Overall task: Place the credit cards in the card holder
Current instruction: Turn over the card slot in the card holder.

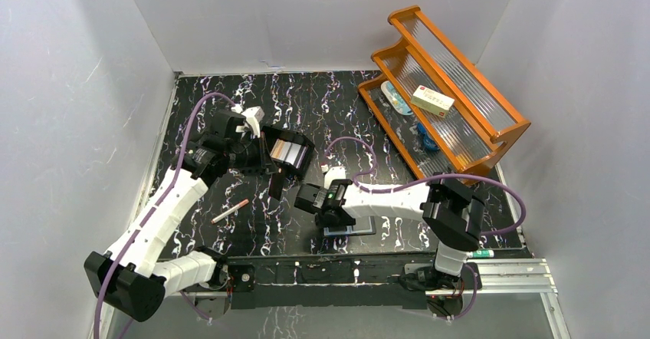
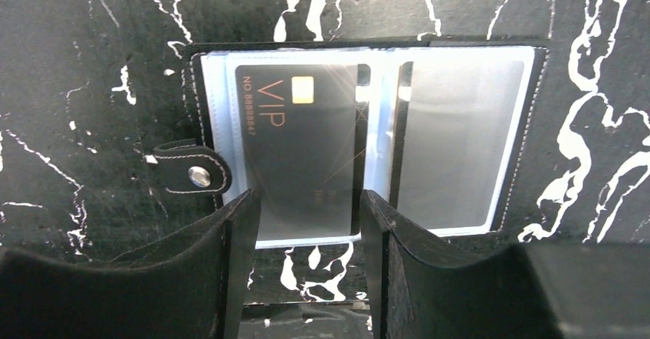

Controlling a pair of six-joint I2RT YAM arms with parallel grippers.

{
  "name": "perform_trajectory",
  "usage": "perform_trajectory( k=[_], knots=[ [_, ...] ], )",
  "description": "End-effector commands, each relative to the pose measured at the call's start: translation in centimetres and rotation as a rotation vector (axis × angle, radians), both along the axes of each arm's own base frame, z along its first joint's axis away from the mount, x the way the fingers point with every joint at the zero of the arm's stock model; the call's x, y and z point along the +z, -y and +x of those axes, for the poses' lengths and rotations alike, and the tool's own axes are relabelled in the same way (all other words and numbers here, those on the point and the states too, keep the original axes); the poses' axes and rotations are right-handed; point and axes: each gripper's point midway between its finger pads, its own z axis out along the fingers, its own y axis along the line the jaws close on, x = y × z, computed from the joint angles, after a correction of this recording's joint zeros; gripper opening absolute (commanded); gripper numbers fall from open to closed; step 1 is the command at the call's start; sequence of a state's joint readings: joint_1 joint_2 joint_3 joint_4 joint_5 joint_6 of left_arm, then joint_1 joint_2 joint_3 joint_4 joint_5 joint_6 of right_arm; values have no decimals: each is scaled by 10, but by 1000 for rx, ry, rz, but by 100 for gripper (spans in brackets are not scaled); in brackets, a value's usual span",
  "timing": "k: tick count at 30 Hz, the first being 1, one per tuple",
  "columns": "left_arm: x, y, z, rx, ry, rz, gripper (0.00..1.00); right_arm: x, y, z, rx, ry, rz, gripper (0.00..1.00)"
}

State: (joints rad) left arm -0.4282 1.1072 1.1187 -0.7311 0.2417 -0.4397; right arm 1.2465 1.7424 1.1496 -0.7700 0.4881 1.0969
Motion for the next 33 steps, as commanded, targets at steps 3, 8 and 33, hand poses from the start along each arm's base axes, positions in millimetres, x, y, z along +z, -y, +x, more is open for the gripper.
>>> perform_trajectory(
  k=[3,8,33],
  knots=[
    [9,4,-6,-14,18,-46,0,0,5,8,-9,40,-56,59],
    [9,5,-6,-10,17,-48,0,-6,-2,6,-2,22,-23,63],
    [4,7,-5,0,3,-61,0,-3,-7,3,0,17,88,72]
  ],
)
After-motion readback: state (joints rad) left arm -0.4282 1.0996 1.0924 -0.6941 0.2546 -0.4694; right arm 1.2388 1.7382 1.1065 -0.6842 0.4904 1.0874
